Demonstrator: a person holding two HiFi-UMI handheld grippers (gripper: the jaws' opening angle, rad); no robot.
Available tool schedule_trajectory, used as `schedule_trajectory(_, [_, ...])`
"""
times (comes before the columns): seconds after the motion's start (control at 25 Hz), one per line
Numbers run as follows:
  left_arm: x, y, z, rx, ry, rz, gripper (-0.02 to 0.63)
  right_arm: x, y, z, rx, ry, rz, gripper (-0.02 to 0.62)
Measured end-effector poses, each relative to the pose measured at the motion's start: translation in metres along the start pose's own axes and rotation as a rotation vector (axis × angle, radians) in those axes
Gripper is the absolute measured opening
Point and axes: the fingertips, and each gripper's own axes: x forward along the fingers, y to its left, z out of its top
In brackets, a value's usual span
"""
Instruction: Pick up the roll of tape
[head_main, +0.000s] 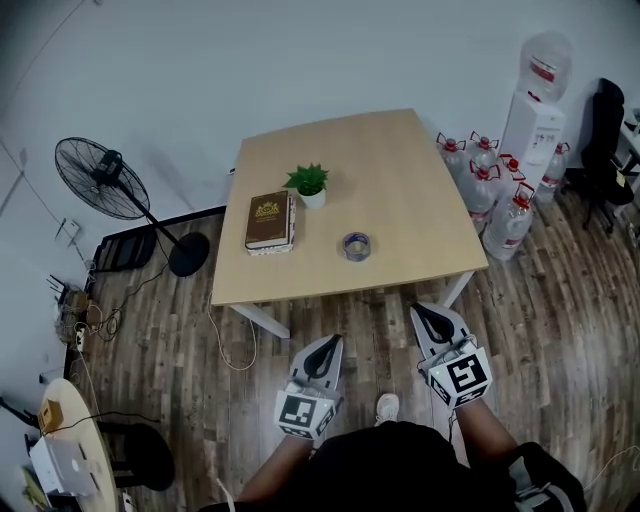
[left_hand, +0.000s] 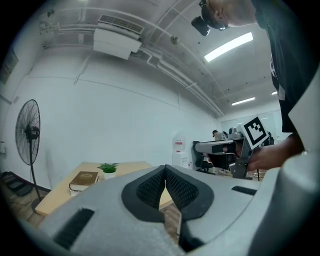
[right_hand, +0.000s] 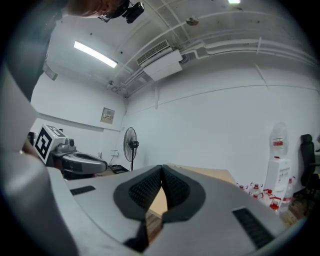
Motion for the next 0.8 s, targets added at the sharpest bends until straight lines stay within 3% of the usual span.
schedule_trajectory(0.48, [0.033,0.013,0.001,0.008,0.003,0.056,0.005,0.038,-0.021,-0.008,-0.012,0.001,0.061,-0.005])
schedule_trajectory(0.8, [0.066,0.048,0.001,0.0,0.002,0.057,0.005,0.092,-0.029,-0.001,-0.029,-0.006,0.079,-0.005])
